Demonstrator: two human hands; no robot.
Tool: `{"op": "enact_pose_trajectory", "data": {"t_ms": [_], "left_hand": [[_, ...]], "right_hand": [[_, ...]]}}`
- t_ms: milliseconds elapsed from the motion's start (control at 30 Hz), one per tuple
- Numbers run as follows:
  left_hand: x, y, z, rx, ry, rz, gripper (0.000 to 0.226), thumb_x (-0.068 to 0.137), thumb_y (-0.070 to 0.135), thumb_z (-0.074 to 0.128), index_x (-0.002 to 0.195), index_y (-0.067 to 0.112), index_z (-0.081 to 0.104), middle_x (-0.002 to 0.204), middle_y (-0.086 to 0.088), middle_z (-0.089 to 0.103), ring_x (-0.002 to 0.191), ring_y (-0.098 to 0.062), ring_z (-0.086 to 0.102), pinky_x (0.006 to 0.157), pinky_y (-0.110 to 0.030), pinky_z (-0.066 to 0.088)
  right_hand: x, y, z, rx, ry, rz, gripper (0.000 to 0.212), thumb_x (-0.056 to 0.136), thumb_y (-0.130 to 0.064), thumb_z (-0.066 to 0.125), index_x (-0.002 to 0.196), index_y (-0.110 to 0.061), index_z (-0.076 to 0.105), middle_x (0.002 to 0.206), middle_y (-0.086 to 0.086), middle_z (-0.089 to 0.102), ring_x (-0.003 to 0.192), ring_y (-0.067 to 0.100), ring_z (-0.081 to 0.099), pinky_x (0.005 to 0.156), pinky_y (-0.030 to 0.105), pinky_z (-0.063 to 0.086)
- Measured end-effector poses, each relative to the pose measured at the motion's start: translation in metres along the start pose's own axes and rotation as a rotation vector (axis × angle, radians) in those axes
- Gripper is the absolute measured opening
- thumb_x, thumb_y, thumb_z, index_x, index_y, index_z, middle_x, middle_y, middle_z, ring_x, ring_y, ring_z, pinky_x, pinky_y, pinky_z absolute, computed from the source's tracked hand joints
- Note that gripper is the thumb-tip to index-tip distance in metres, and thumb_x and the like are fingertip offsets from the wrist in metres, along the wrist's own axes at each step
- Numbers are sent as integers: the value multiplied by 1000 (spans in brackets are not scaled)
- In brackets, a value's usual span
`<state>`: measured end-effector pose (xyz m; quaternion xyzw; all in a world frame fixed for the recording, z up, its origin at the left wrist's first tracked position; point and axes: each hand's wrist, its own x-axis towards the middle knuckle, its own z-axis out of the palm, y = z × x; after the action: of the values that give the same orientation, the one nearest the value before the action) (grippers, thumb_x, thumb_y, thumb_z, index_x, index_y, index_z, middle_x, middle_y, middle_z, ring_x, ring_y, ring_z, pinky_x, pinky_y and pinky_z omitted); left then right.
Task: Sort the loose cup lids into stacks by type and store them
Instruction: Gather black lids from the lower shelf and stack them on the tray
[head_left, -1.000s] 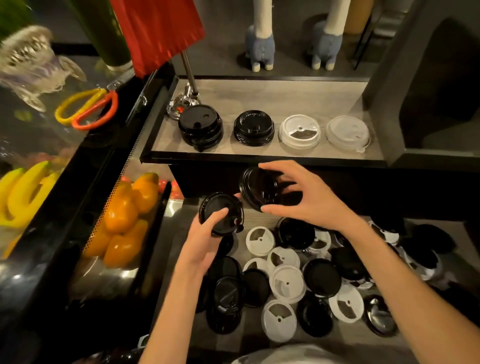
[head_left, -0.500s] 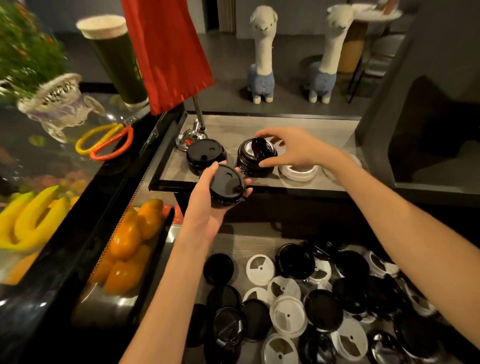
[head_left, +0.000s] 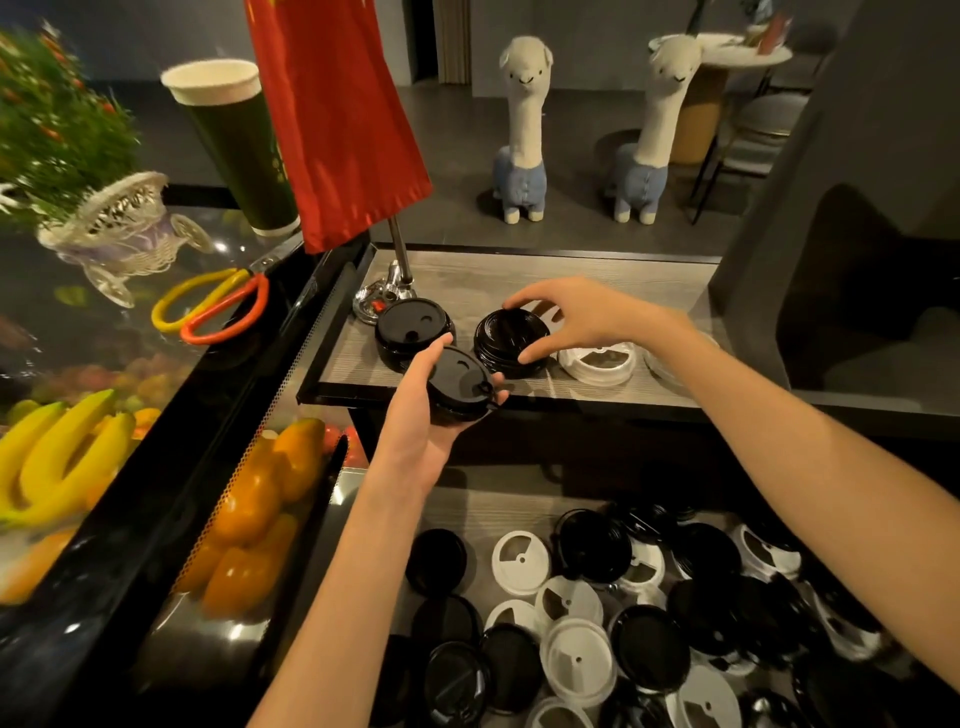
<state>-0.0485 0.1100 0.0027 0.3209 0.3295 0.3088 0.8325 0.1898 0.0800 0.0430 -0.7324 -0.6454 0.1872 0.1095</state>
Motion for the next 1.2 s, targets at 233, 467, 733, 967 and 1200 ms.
{"op": "enact_pose_trajectory", "data": {"t_ms": [233,467,733,967,1200], "left_hand": [[-3,2,0,54,-1,3,42,105,35,53,138,10,56,124,-25,67,116,-41,68,95,-54,58],[-10,9,-3,92,-45,39,59,103,64,34,127,20,63,118,-15,75,114,-34,71,104,-59,51],[-7,42,-10,223,6,145,78,97,77,21,137,22,59,124,-9,73,114,-27,71,90,-52,59],[24,39,-40,513,374,373,48,109,47,32,136,19,61,135,-1,64,129,-18,58,114,-40,44],[42,27,-58,580,251,320,66,100,65,26,150,29,50,159,-1,44,149,-18,37,126,-47,26]], "right_hand": [[-9,0,10,-5,65,13,80,80,-55,81,146,-22,51,145,-3,55,125,12,52,99,28,46],[-32,-48,-1,199,57,-284,73,81,-48,84,146,-35,52,142,-23,56,129,-5,53,107,18,45],[-9,-82,-13,133,97,-412,68,82,-47,84,143,-30,57,136,-17,62,122,-3,57,102,17,48],[43,-82,-3,-3,198,-155,70,85,-57,77,140,-17,61,132,1,68,118,10,63,95,24,53],[63,-93,21,-104,187,-106,81,81,-67,75,138,-11,61,131,6,67,113,18,66,94,34,57]]}}
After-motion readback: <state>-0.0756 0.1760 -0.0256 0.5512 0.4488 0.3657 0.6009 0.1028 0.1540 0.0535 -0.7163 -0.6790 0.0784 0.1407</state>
